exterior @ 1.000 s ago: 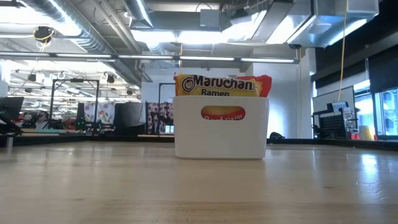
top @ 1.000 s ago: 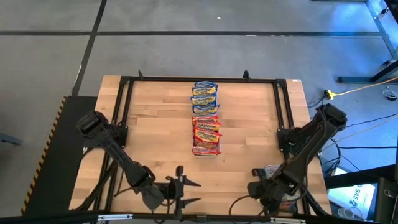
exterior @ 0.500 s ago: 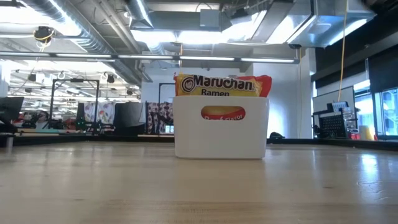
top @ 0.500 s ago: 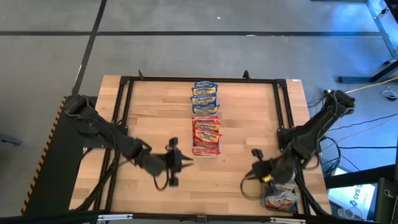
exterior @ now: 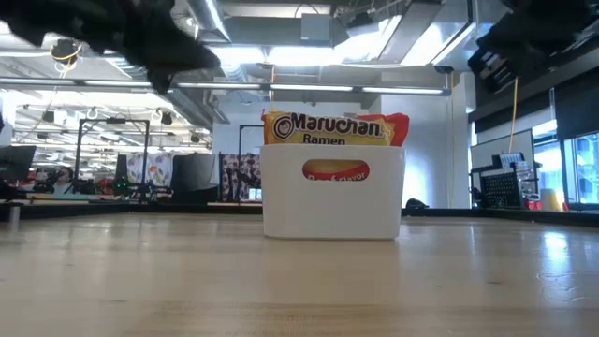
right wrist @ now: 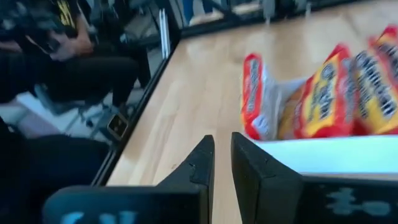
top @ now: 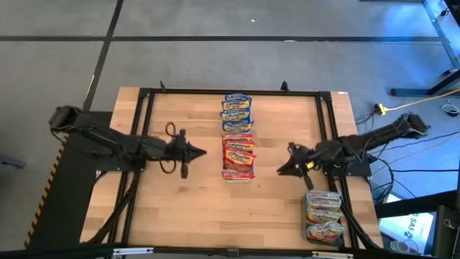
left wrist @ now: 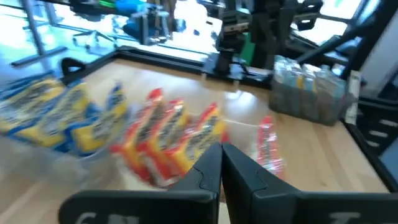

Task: Sort Maruchan noodles
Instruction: Return to Home Position

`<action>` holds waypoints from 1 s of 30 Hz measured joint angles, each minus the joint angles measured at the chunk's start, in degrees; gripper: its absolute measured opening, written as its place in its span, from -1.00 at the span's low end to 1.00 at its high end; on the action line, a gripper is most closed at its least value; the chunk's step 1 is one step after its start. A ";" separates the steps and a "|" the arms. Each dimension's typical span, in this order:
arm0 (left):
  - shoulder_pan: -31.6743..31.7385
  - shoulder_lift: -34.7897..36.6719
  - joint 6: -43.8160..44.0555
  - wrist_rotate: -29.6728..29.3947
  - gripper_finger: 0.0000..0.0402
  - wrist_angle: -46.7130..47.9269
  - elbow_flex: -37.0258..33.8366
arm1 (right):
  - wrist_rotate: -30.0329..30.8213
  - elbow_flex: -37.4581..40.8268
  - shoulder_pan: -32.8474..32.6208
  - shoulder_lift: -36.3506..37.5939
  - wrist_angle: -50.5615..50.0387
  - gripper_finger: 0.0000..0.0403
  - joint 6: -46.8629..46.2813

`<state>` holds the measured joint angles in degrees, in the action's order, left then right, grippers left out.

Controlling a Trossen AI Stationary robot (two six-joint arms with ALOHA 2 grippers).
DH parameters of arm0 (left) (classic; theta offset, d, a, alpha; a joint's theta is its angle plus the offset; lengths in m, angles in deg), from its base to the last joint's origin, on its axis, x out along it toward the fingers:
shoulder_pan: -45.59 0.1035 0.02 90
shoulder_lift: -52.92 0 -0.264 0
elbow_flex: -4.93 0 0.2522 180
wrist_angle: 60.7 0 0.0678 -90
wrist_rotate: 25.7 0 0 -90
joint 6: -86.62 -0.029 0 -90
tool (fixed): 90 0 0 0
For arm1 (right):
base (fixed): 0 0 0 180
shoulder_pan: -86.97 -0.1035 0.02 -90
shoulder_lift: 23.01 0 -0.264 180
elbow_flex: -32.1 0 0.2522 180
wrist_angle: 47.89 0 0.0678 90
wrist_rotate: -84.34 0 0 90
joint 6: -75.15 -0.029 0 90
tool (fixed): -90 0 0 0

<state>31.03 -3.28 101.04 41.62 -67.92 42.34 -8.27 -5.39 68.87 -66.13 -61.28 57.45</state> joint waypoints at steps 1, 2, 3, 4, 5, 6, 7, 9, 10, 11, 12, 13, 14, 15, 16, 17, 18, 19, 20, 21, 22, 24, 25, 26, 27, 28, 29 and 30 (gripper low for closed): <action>1.07 1.64 0.00 0.19 -0.98 -0.35 -1.57 | -1.27 0.73 1.57 1.02 0.72 -0.84 0.36; 2.04 3.03 0.00 0.57 -0.98 -0.64 -2.95 | -2.45 1.36 3.10 1.85 1.84 -0.84 0.68; 2.91 4.57 0.00 0.98 -0.99 -0.72 -4.32 | -3.64 2.08 4.57 2.90 2.23 -0.84 1.12; 3.72 6.09 0.00 1.11 -0.99 -0.73 -5.63 | -4.69 2.72 5.94 3.72 2.78 -0.84 1.45; 4.45 7.45 -0.01 1.23 -0.99 -0.87 -6.60 | -5.64 3.19 7.21 4.35 3.52 -0.84 1.63; 5.04 8.97 -0.08 1.24 -0.99 -0.88 -7.59 | -6.59 3.63 8.41 5.11 3.62 -0.84 1.77; 5.60 10.56 -0.30 1.20 -0.99 -0.89 -8.46 | -7.41 4.09 9.65 5.73 3.90 -0.84 1.96; 6.35 13.86 -1.18 1.29 -0.99 -1.08 -10.01 | -8.39 5.03 11.80 6.69 5.31 -0.84 2.50; 6.62 15.44 -1.58 1.34 -0.99 -1.04 -10.75 | -9.07 5.78 12.71 7.54 5.77 -0.84 2.63; 6.84 16.86 -2.07 1.42 -0.99 -1.08 -11.41 | -9.71 6.42 13.59 8.28 6.65 -0.84 2.70; 6.97 18.48 -2.57 1.40 -0.99 -1.14 -12.28 | -10.33 7.09 14.41 8.93 7.69 -0.84 2.74; 7.07 19.93 -2.85 1.40 -0.99 -1.05 -13.08 | -10.63 7.75 15.17 9.36 8.48 -0.84 2.74; 7.11 21.27 -2.98 1.44 -0.99 -1.06 -13.88 | -11.16 8.49 15.94 10.04 9.12 -0.84 2.74; 7.09 22.75 -3.02 1.44 -0.99 -1.08 -14.78 | -11.68 9.34 16.70 10.77 9.33 -0.84 2.72; 7.11 24.07 -3.02 1.44 -0.99 -1.01 -15.63 | -12.02 9.99 17.41 11.41 9.43 -0.84 2.72; 7.09 25.41 -3.02 1.44 -0.99 -0.93 -16.48 | -12.03 10.52 18.09 12.12 9.82 -0.84 2.70; 7.05 26.79 -3.00 1.44 -0.99 -0.96 -17.40 | -12.01 11.15 18.73 12.99 10.00 -0.84 2.72; 6.99 28.10 -2.98 1.44 -0.99 -0.94 -18.28 | -11.98 11.81 19.34 13.76 10.20 -0.84 2.72; 7.00 29.34 -2.96 1.43 -0.99 -0.92 -19.18 | -11.82 12.54 19.94 14.61 10.40 -0.84 2.71; 7.00 30.62 -2.97 1.43 -0.99 -0.89 -20.07 | -11.59 13.42 20.42 15.54 10.53 -0.84 2.70; 7.00 31.78 -2.95 1.42 -0.99 -0.87 -20.87 | -11.54 14.29 20.86 16.49 10.50 -0.84 2.67; 7.00 34.03 -2.95 1.40 -0.99 -0.92 -22.42 | -11.47 15.59 21.46 18.94 10.86 -0.84 2.61; 6.99 35.18 -2.96 1.42 -0.99 -0.80 -23.10 | -11.46 16.11 21.68 20.20 11.12 -0.84 2.57; 6.98 36.26 -2.95 1.40 -0.98 -0.02 -23.22 | -11.25 16.69 21.99 21.69 11.10 -0.84 2.50; 6.98 37.19 -3.01 1.42 -0.98 0.57 -23.17 | -10.80 17.22 22.02 23.07 11.07 -0.84 1.93; 6.98 38.04 -3.36 1.41 -0.98 1.35 -23.16 | -10.34 17.67 21.98 24.48 11.07 -0.84 1.63; 6.98 38.80 -4.06 1.41 -0.98 1.60 -23.16 | -9.77 18.19 21.91 26.08 11.17 -0.84 1.50; 6.98 39.57 -4.55 1.41 -0.98 1.89 -23.15 | -9.34 18.81 21.91 27.70 11.09 -0.84 1.49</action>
<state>38.01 36.29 96.49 43.03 -66.02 19.19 -17.60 13.43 90.78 -38.44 -50.19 58.94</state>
